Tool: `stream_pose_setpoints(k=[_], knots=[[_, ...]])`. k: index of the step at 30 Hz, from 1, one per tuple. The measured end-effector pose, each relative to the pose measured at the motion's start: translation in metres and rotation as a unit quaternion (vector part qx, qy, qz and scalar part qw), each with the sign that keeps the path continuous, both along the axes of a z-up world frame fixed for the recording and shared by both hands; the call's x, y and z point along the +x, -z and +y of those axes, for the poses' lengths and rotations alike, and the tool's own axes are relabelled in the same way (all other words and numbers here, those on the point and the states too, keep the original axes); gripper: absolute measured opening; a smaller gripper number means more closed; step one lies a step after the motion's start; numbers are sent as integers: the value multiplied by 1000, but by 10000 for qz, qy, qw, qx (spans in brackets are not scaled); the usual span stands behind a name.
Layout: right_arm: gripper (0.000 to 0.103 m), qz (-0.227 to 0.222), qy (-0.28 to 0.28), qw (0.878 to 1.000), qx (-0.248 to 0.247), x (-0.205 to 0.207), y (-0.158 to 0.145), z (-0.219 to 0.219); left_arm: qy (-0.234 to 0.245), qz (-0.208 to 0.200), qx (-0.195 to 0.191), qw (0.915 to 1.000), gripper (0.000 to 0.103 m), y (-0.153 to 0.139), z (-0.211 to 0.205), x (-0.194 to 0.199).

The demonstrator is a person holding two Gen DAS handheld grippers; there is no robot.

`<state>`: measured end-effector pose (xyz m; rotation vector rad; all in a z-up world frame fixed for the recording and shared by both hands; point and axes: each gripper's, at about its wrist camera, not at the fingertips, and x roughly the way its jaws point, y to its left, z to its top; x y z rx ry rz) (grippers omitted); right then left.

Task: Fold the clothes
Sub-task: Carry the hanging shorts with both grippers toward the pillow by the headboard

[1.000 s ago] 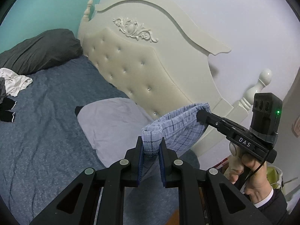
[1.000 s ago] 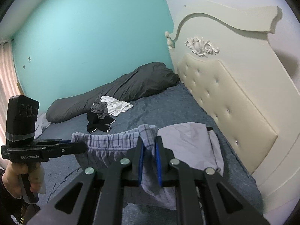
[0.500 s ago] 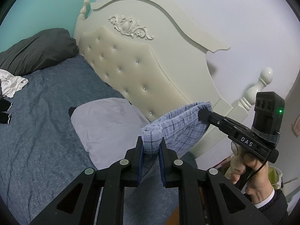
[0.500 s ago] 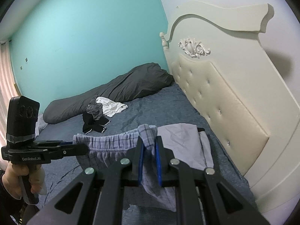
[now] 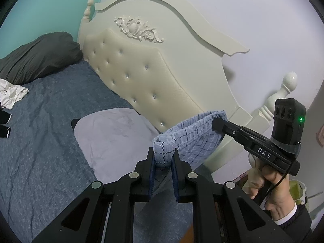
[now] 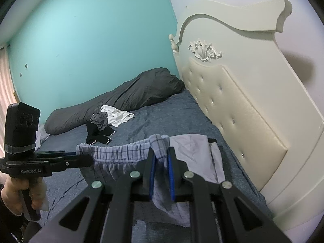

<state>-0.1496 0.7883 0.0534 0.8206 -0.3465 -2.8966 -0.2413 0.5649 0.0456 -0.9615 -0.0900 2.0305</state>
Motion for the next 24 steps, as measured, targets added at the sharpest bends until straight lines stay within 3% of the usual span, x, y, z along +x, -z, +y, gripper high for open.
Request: stream_pose_setpoints(k=[24], knots=[[11, -188, -12, 9998, 117, -34, 8, 15, -108, -58, -116, 9999, 16, 14, 20, -33]])
